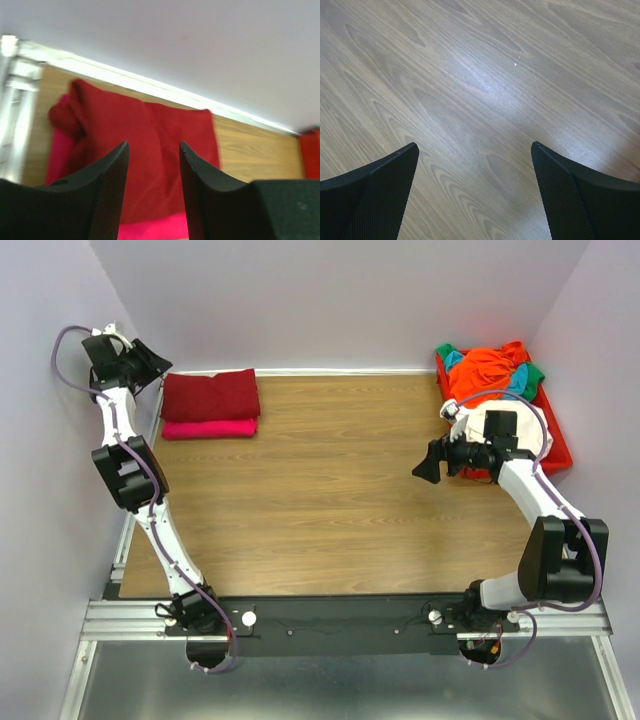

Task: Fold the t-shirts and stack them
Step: Neatly place the folded tshirt to the corner

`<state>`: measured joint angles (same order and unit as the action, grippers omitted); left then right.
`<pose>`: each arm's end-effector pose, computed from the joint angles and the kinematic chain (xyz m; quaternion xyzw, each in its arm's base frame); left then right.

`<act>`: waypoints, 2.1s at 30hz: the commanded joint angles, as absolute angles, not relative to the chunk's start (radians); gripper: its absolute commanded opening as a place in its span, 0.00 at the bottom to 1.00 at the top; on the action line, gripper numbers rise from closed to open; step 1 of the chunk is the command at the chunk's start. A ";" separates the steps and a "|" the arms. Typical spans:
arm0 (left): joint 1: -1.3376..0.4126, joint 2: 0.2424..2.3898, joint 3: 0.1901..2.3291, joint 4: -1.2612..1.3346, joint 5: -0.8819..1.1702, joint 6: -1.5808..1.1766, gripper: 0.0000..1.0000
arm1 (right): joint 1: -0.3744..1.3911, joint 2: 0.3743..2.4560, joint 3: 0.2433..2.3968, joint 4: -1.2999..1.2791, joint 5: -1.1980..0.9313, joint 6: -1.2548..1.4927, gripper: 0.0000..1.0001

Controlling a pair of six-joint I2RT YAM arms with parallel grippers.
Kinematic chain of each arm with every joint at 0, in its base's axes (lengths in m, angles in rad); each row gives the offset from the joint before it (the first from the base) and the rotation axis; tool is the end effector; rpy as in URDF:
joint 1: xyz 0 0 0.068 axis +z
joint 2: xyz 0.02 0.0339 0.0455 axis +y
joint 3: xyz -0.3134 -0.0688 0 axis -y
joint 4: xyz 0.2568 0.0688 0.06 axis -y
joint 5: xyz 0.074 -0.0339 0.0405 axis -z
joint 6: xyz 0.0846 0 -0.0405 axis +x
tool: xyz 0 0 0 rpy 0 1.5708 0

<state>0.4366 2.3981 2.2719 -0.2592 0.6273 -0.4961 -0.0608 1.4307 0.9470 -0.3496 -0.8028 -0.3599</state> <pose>0.6055 0.2278 0.2993 -0.2008 0.7822 -0.2716 0.5235 0.3239 0.0413 0.2592 -0.2672 0.8281 0.2871 0.4006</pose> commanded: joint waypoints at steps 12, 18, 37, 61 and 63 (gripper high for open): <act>0.249 2.074 2.046 -0.346 0.313 -0.086 0.50 | -0.067 1.450 0.960 -0.377 -0.839 -0.371 1.00; 0.055 2.137 2.086 -0.451 0.183 0.051 0.52 | -0.067 1.442 0.959 -0.379 -0.838 -0.371 1.00; -0.230 2.330 2.095 -0.439 -0.460 0.089 0.61 | -0.067 1.440 0.962 -0.385 -0.838 -0.374 1.00; -0.278 2.438 2.062 -0.410 -0.609 0.097 0.18 | -0.067 1.439 0.965 -0.390 -0.836 -0.376 1.00; -0.278 2.415 2.065 -0.410 -0.611 0.095 0.15 | -0.067 1.439 0.965 -0.390 -0.836 -0.376 1.00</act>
